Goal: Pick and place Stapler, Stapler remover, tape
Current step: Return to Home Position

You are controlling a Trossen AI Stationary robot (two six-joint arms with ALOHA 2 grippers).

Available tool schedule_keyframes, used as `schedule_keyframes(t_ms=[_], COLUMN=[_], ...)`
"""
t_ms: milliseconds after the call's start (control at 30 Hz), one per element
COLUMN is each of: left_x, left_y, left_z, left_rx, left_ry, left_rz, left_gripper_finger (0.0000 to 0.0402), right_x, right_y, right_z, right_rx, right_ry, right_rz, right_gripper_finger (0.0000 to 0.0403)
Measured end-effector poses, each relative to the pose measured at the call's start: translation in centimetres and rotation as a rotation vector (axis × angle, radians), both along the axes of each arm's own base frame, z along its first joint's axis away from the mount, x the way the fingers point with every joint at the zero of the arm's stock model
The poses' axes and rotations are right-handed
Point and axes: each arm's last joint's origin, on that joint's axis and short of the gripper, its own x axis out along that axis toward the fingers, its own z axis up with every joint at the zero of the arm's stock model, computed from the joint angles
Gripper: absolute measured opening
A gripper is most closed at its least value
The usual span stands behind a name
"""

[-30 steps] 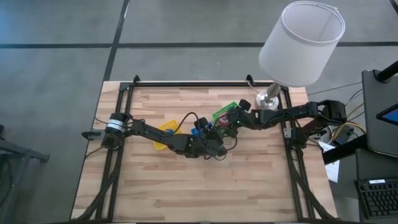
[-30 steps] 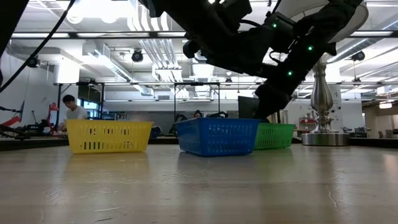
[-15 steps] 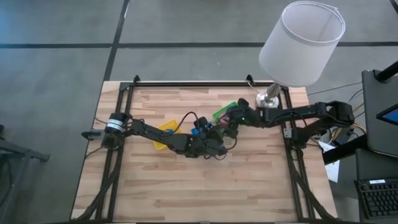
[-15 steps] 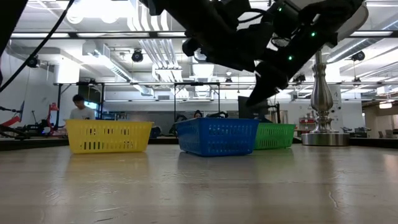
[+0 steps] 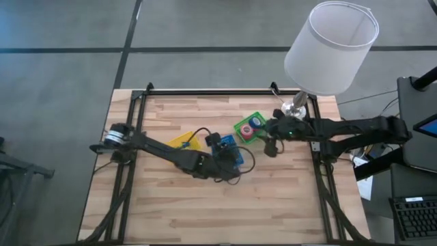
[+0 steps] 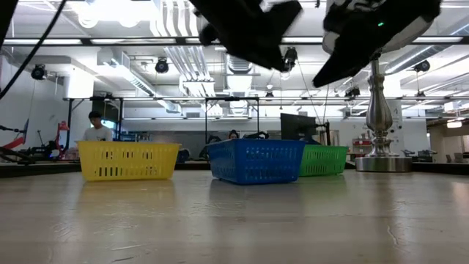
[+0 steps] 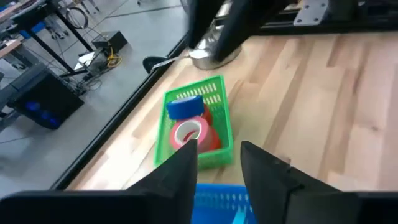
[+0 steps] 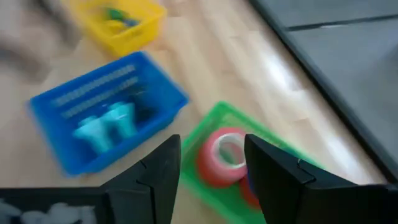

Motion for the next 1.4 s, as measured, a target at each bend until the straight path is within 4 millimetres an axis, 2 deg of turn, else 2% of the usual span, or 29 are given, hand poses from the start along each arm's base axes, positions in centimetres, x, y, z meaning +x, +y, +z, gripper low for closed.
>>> schedule_keyframes(t_ms=[167,333,467,600,733,900,1033,1133,1400], left_x=[-3.6,-8.0,-12.1,-15.9,-19.0,-20.7,-21.6,-22.8,-26.7], left_y=[-0.9,-1.3,-0.9,0.1,1.3,2.3,3.3,4.3,6.3], left_z=[2.4,3.2,3.1,1.7,-0.3,-3.0,-4.3,-5.0,-7.2], left_rx=[-0.017,-0.044,-0.106,-0.192,-0.330,-0.473,-0.396,-0.358,-0.392], left_ry=[0.081,0.129,0.100,0.098,0.122,0.071,0.016,-0.048,-0.220], left_rz=[0.004,0.032,0.050,0.013,-0.080,-0.295,-0.469,-0.490,-0.469], left_gripper_finger=[0.0083,0.0034,0.0005,0.0006,0.0003,0.0002,0.0002,0.0002,0.0001], right_x=[-1.8,-3.5,-4.4,-5.4,-6.2,-6.7,-6.7,-6.8,-7.3], right_y=[1.9,3.2,3.5,3.4,3.4,3.3,3.3,3.3,3.2], right_z=[0.3,-0.3,0.0,0.1,-0.8,-1.4,-1.4,-1.8,-4.1], right_rx=[0.046,0.021,-0.015,-0.027,-0.033,-0.062,-0.086,-0.087,-0.084], right_ry=[-0.041,-0.069,-0.166,-0.236,-0.253,-0.291,-0.345,-0.342,-0.353], right_rz=[0.214,0.371,0.413,0.419,0.420,0.427,0.434,0.435,0.432], right_gripper_finger=[0.0142,0.0105,0.0077,0.0056,0.0041,0.0031,0.0032,0.0034,0.0033])
